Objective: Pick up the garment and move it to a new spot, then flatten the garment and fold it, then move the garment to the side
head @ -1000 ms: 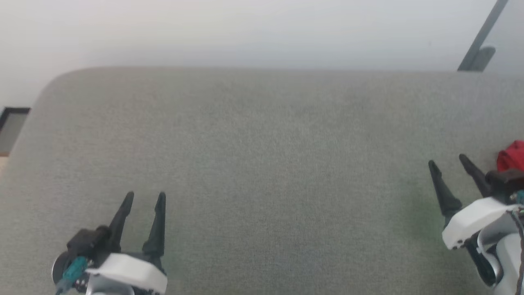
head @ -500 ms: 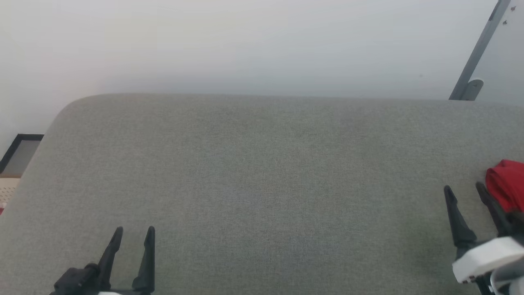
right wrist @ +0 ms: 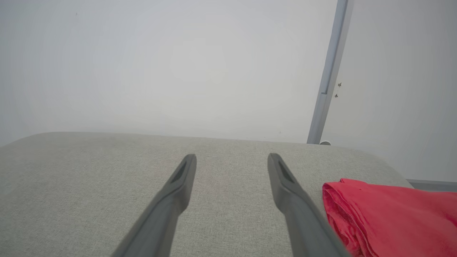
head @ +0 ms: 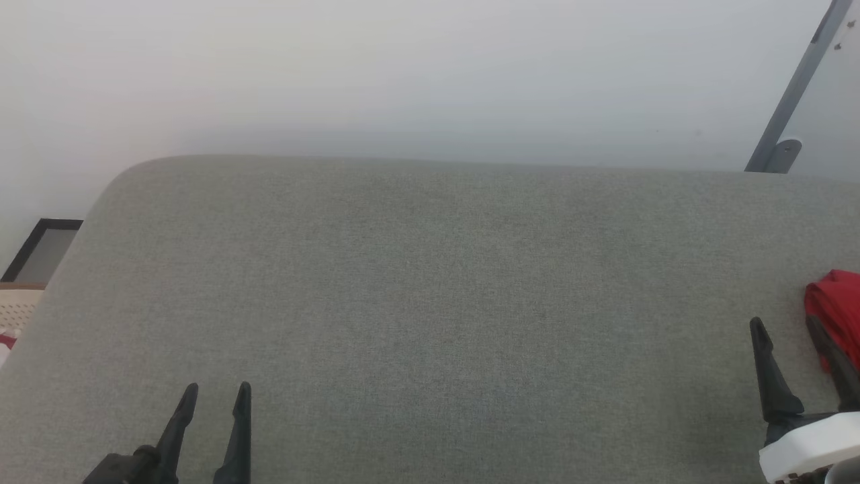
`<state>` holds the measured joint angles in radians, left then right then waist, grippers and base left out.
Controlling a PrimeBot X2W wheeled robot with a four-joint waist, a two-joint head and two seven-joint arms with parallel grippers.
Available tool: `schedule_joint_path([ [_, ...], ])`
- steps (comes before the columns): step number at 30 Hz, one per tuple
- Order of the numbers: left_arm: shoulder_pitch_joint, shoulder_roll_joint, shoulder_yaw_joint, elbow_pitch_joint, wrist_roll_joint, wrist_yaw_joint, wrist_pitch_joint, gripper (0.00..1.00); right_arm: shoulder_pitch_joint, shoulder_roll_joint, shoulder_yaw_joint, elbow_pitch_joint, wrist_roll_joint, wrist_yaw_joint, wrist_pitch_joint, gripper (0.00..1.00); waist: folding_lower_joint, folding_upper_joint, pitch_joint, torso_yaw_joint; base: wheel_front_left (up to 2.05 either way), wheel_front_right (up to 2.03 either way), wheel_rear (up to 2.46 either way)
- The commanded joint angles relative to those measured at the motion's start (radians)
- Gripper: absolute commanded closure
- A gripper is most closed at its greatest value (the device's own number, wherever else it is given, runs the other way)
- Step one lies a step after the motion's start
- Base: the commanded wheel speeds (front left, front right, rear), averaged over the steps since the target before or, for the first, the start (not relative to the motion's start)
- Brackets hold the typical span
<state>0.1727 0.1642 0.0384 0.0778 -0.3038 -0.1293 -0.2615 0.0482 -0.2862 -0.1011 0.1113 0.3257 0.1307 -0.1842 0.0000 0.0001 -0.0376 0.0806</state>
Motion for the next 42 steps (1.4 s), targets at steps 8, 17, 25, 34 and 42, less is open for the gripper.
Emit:
schedule_joint_path([
  [8,0.005,-0.009,0.009,-0.009,-0.006,-0.002,-0.005,0.00,0.021,0.018,0.002,-0.035,0.001,0.000,0.016,0.00,0.0000,-0.0001,0.005,-0.006,0.00,0.00,0.00],
  [17,0.009,-0.020,0.007,0.016,-0.011,0.000,0.002,1.00,0.025,0.033,0.003,-0.015,0.007,0.000,0.019,1.00,0.0000,-0.0001,0.006,-0.014,0.00,0.00,0.00],
  [25,-0.017,-0.031,0.010,0.041,-0.138,0.000,0.036,1.00,0.011,0.059,0.002,0.011,0.128,0.000,0.049,1.00,0.0000,-0.0001,0.008,-0.017,0.00,0.00,0.00],
  [34,-0.049,-0.038,0.014,0.057,-0.271,0.000,0.072,1.00,-0.008,0.079,0.001,0.023,0.258,0.000,0.076,1.00,0.0000,-0.0001,0.011,-0.022,0.00,0.00,0.00],
  [42,-0.077,-0.045,0.019,0.069,-0.393,0.000,0.105,1.00,-0.026,0.097,0.000,0.035,0.377,0.000,0.101,1.00,0.0000,-0.0001,0.013,-0.026,0.00,0.00,0.00],
])
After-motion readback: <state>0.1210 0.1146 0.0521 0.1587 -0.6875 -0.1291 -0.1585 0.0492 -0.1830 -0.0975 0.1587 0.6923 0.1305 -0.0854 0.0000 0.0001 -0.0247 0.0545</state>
